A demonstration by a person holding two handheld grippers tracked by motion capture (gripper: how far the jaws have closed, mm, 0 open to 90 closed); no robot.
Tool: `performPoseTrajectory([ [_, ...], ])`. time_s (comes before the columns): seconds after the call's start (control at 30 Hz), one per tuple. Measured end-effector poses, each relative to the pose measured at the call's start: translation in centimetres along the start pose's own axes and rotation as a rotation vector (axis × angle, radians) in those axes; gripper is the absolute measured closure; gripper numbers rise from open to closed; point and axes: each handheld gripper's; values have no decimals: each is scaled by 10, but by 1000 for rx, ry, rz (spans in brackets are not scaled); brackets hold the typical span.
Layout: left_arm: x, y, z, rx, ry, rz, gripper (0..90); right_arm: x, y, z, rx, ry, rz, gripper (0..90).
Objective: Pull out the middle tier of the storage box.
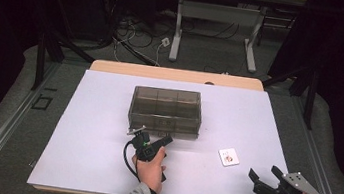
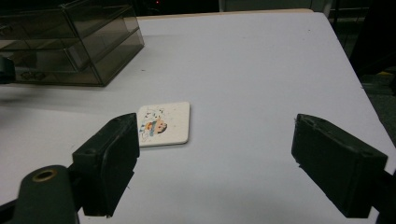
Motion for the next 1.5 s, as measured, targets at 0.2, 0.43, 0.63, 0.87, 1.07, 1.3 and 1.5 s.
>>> performPoseTrajectory([
  [0.2, 0, -2, 1, 2, 1, 1, 823, 0, 0, 0, -4, -2, -1, 150],
  [0.43, 0, -3, 4, -11, -2, -1, 824, -1, 0, -1, 4, -1, -4, 150],
  [0.63, 0, -6, 5, -7, -5, -2, 823, -1, 0, 0, -4, 1, 1, 150],
  [0.87, 0, -8, 7, -6, -8, 0, 823, -1, -1, -1, -1, 4, 1, 150],
  [1.07, 0, -9, 9, -10, -14, 5, 823, -1, -1, -1, -3, 3, -1, 150],
  [1.3, 0, -11, 10, -9, -20, 4, 823, -1, -1, -1, -3, 4, 2, 150],
  [1.5, 0, -12, 12, -15, -26, 9, 823, -1, -1, -1, -3, 3, -1, 150],
])
Point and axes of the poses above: each handheld gripper's, and its own axes: z roughly backward along the jaws, y roughly out of its top, x roughly to its right, and after that the axes turned 10 degrees about -y, right-handed
